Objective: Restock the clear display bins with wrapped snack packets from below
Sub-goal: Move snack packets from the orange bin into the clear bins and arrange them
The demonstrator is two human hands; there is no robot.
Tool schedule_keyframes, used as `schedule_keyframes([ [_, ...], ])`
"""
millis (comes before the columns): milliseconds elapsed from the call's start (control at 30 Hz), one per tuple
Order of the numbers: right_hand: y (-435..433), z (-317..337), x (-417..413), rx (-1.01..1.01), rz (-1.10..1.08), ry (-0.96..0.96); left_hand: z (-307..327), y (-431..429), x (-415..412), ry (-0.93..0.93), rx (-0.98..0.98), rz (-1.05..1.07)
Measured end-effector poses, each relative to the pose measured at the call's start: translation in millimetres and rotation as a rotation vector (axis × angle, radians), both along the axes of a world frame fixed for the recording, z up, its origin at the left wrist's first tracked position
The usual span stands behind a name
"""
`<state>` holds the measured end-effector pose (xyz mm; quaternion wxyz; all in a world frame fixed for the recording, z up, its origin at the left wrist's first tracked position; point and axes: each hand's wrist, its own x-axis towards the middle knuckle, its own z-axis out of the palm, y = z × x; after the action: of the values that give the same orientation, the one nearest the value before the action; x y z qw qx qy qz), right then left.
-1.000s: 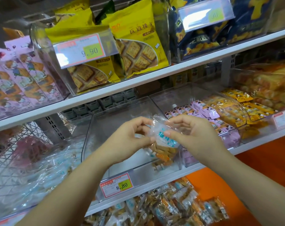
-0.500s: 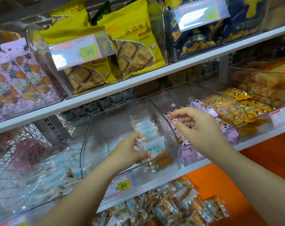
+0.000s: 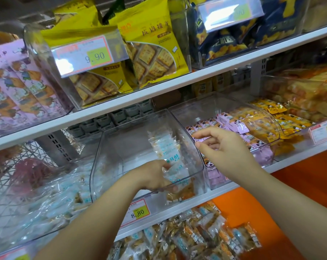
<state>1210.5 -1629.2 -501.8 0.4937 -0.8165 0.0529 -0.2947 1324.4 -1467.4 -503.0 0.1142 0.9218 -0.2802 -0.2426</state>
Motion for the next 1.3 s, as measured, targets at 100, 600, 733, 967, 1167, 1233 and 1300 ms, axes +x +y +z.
schedule_keyframes([
  [100, 0.3, 1.1, -1.0, 0.013, 0.009, -0.001, 0.6, 1.0, -0.6, 0.026, -0.023, -0.051],
  [600, -0.3, 1.3, -1.9, 0.063, 0.001, 0.062, -19.7, 1.0, 4.1, -0.174, -0.191, -0.056],
  [733, 0.6, -0.9, -1.6, 0.048, 0.002, 0.067, -15.1, 0.2, 1.7, 0.347, -0.287, 0.146],
  [967, 3.8, -4.7, -0.8, 0.043, 0.045, 0.046, -11.7, -1.2, -8.2, 0.523, -0.373, 0.236],
  [1167, 17.8, -15.9, -9.4, -0.183, 0.003, -0.075, -2.0, 8.5, -6.7, 0.313, -0.263, 0.201],
  [1233, 23.0, -21.1, -14.8, -0.277, 0.008, -0.108, 1.9, 20.1, -9.3, 0.146, -0.273, 0.178],
  [1300, 32.9, -26.7, -21.1, -0.294, 0.061, -0.11, 1.7, 34.7, -21.1, -0.114, -0.396, 0.162],
])
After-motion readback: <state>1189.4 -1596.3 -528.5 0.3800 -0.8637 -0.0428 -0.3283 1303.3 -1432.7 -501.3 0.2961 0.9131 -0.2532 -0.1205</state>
